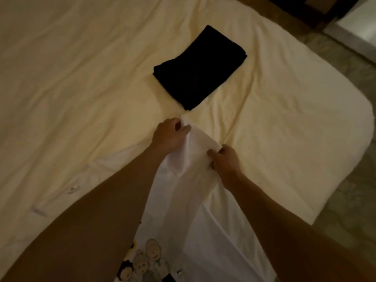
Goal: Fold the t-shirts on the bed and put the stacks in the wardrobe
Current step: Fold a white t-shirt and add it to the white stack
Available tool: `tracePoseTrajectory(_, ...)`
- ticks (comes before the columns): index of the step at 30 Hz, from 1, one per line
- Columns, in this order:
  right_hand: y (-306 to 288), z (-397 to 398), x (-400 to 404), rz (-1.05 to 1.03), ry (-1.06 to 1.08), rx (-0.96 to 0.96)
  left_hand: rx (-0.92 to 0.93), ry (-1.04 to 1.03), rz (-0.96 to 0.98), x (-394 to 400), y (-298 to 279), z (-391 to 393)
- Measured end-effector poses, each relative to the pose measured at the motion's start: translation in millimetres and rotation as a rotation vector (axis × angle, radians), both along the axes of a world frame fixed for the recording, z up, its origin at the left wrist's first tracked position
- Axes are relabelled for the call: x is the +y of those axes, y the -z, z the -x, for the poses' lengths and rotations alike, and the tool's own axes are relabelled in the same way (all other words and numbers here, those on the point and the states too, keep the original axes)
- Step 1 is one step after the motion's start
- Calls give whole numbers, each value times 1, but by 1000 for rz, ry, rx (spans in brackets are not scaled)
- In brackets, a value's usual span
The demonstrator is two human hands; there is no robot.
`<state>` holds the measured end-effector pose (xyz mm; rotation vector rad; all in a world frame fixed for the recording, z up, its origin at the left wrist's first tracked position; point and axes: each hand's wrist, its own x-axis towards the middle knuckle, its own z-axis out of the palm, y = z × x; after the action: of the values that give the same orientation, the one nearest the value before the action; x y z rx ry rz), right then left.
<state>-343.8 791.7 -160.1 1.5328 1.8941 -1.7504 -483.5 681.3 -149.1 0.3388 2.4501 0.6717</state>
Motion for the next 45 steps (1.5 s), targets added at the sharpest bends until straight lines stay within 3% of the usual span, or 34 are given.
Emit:
tracePoseTrajectory(8, -7, -31, 24, 23, 53, 58, -179, -53, -204, 30, -8, 12)
tracePoseTrajectory(13, -18, -34, 21, -64, 29, 138, -150, -103, -321, 34, -28, 15)
tracePoseTrajectory(18, -45, -38, 2, -230, -77, 241, 15, -82, -281, 2, -49, 19)
tracePoseTrajectory(20, -54, -41, -12, -316, -141, 255, 25, -108, -298, -23, -58, 17)
tracePoseTrajectory(24, -73, -51, -57, -420, -396, 313, -126, -276, -461, -84, -74, -5)
tracePoseTrajectory(28, -72, -66, -106, -526, -717, 392, -257, -616, -517, -144, -69, -40)
tracePoseTrajectory(30, -61, -71, -129, -589, -885, 366, -194, -651, -418, -176, -58, -59)
tracePoseTrajectory(34, -44, -76, -154, -691, -1212, 219, -90, -477, -214, -222, -28, -97)
tracePoseTrajectory(37, -42, -73, -156, -690, -1351, 143, 198, -442, -104, -240, -16, -123)
tracePoseTrajectory(40, -44, -62, -157, -729, -1420, 131, 465, -613, -116, -254, -22, -152)
tracePoseTrajectory(42, -44, -52, -164, -761, -1467, 134, 471, -666, -60, -260, -23, -172)
tracePoseTrajectory(45, -39, -41, -183, -849, -1544, 108, 213, -638, 165, -266, -12, -192)
